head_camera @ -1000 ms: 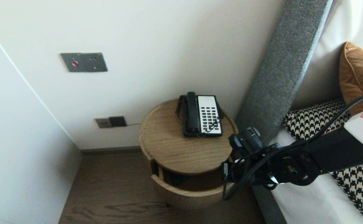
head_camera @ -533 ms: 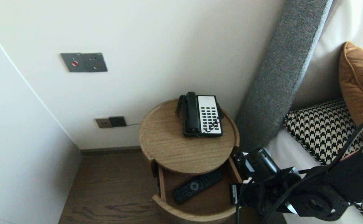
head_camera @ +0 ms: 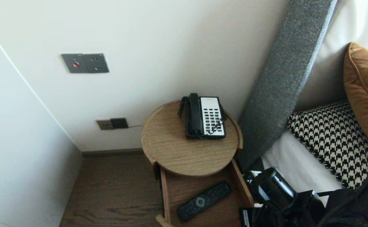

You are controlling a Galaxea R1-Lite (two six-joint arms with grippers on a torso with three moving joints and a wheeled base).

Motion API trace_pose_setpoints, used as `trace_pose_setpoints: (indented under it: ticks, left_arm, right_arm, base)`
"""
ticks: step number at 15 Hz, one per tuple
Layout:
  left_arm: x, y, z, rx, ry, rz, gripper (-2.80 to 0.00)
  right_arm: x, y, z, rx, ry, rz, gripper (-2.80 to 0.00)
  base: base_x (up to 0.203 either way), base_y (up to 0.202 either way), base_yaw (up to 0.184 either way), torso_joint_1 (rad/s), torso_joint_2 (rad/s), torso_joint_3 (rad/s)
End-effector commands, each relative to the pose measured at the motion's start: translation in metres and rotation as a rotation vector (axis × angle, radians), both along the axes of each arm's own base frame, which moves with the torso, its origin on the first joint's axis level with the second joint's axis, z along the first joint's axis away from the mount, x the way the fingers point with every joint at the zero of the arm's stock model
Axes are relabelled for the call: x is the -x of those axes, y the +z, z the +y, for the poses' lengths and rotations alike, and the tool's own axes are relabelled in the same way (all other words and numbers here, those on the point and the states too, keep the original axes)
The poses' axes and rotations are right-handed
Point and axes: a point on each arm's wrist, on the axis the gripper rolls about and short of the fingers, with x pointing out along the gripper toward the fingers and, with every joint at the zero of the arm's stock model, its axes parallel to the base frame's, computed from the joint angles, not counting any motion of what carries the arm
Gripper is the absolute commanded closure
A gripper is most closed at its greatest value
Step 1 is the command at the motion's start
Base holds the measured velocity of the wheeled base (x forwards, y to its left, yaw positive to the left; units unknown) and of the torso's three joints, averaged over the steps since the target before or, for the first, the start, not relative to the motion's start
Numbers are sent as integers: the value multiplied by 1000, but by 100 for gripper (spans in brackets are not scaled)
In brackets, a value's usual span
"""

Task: Open the nightstand drawer

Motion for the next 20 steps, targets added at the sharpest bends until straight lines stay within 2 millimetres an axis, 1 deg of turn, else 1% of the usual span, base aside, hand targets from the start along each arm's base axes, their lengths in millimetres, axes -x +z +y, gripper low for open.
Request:
trace_pose_setpoints:
  ticks: [1, 5, 7, 9, 11, 12, 14, 16, 18, 20]
  left_arm:
    - [0, 0, 0, 1, 1, -2, 0]
    - [0, 0, 0, 1, 1, -2, 0]
    - [0, 0, 0, 1, 1, -2, 0]
    - [0, 0, 0, 1, 1, -2, 0]
    - [0, 0, 0, 1, 1, -2, 0]
    - [0, 0, 0, 1, 0, -2, 0]
    - [0, 0, 0, 1, 1, -2, 0]
    - [0, 0, 0, 1, 1, -2, 0]
    - [0, 0, 0, 1, 1, -2, 0]
    - [0, 0, 0, 1, 1, -2, 0]
  right_arm:
    - [11, -2, -4, 1, 11, 9, 0]
    - [20, 0, -10, -8, 14, -2, 0]
    - [20, 2, -11, -16, 13, -12, 0]
    - [15, 13, -8, -47, 10, -59, 0]
    - [9, 32, -3, -74, 37, -138, 0]
    - [6, 39, -1, -50, 93, -181, 0]
    - [1, 47, 2, 67, 260, -250, 0]
    - [-10, 53, 7, 178, 416, -320, 0]
    - [-19, 52, 5, 279, 575, -340, 0]
    - [-24, 49, 1, 331, 748, -353, 0]
  base:
    - [0, 0, 0, 0, 0, 0]
    - [0, 0, 0, 0, 0, 0]
    - [0, 0, 0, 0, 0, 0]
    - [0, 0, 0, 0, 0, 0]
    - [0, 0, 0, 0, 0, 0]
    - [0, 0, 0, 0, 0, 0]
    - [0, 0, 0, 0, 0, 0]
    - [0, 0, 0, 0, 0, 0]
    - [0, 0, 0, 0, 0, 0]
    - [0, 0, 0, 0, 0, 0]
